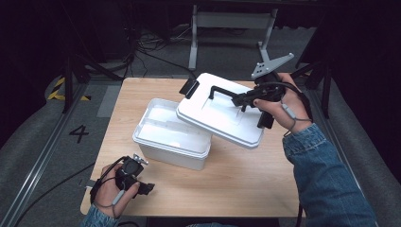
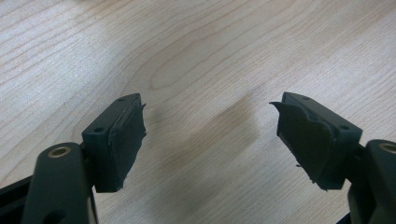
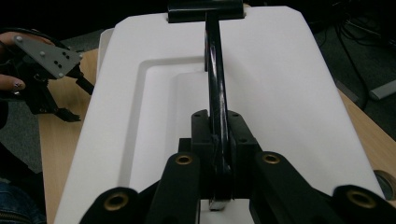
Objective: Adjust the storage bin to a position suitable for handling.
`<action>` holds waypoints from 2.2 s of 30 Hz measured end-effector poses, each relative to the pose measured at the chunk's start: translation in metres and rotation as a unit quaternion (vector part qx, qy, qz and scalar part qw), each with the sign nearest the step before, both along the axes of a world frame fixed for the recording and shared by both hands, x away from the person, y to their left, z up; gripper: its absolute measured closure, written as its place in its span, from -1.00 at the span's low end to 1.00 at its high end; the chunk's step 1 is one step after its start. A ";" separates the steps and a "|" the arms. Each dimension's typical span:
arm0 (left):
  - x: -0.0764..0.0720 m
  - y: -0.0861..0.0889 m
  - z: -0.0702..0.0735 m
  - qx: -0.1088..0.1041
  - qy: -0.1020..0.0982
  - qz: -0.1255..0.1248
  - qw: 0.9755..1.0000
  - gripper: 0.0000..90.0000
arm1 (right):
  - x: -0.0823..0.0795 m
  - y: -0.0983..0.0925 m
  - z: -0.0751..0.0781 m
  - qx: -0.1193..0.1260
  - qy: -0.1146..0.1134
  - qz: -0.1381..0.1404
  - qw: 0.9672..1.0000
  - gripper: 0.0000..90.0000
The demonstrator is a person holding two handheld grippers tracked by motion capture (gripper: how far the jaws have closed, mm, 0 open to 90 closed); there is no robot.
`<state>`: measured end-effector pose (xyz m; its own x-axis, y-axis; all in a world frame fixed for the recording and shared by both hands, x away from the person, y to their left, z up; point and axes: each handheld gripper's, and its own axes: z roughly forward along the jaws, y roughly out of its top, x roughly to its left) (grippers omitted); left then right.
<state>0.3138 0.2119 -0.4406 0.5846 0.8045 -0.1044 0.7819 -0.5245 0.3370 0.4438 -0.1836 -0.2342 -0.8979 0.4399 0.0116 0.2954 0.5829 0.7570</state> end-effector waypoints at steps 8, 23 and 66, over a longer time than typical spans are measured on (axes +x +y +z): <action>0.000 0.000 0.000 0.002 0.001 -0.001 1.000 -0.46 | 0.000 -0.024 -0.003 -0.004 0.003 -0.023 1.000 0.88; 0.000 0.000 -0.001 0.002 0.001 0.000 1.000 -0.46 | 0.003 -0.072 -0.012 -0.001 0.025 -0.081 0.996 0.88; 0.001 -0.001 -0.002 0.006 0.003 -0.001 1.000 -0.47 | 0.042 -0.142 -0.144 -0.041 0.090 -0.175 0.980 0.88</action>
